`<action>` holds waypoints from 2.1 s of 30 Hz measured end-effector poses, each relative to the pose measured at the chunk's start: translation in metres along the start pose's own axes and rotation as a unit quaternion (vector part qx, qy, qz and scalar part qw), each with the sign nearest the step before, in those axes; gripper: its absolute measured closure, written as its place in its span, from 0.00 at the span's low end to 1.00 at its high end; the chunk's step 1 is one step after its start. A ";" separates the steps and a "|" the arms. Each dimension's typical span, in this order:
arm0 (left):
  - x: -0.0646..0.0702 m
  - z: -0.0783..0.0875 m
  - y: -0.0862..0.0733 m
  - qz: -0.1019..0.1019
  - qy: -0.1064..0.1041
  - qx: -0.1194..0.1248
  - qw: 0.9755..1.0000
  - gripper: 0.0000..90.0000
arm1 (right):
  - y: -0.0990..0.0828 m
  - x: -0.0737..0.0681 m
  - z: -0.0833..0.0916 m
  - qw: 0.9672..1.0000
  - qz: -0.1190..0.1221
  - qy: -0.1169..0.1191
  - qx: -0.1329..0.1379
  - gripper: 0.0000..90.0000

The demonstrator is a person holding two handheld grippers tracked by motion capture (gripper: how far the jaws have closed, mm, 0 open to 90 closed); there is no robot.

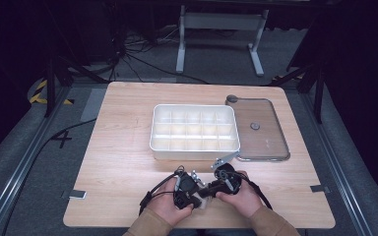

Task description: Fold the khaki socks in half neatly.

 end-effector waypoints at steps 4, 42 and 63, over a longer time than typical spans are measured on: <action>0.000 0.000 0.000 -0.002 -0.002 0.000 1.000 0.93 | 0.000 0.000 0.000 1.000 0.002 0.000 0.001 0.80; -0.002 0.041 -0.001 0.006 0.000 0.035 0.999 0.86 | 0.010 0.007 0.064 0.996 0.017 -0.042 0.070 0.81; -0.014 0.073 -0.007 0.028 0.017 0.055 0.998 0.85 | 0.004 0.026 0.098 0.992 -0.007 -0.075 0.106 0.81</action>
Point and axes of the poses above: each handheld gripper's, and its own axes: z roughly backward along the jaws, y roughly out of its top, x roughly to its right, the point moved 2 cm from there along -z, roughly forward along the jaws, and after that the axes turned 10 degrees about -y, right-handed, at the moved point
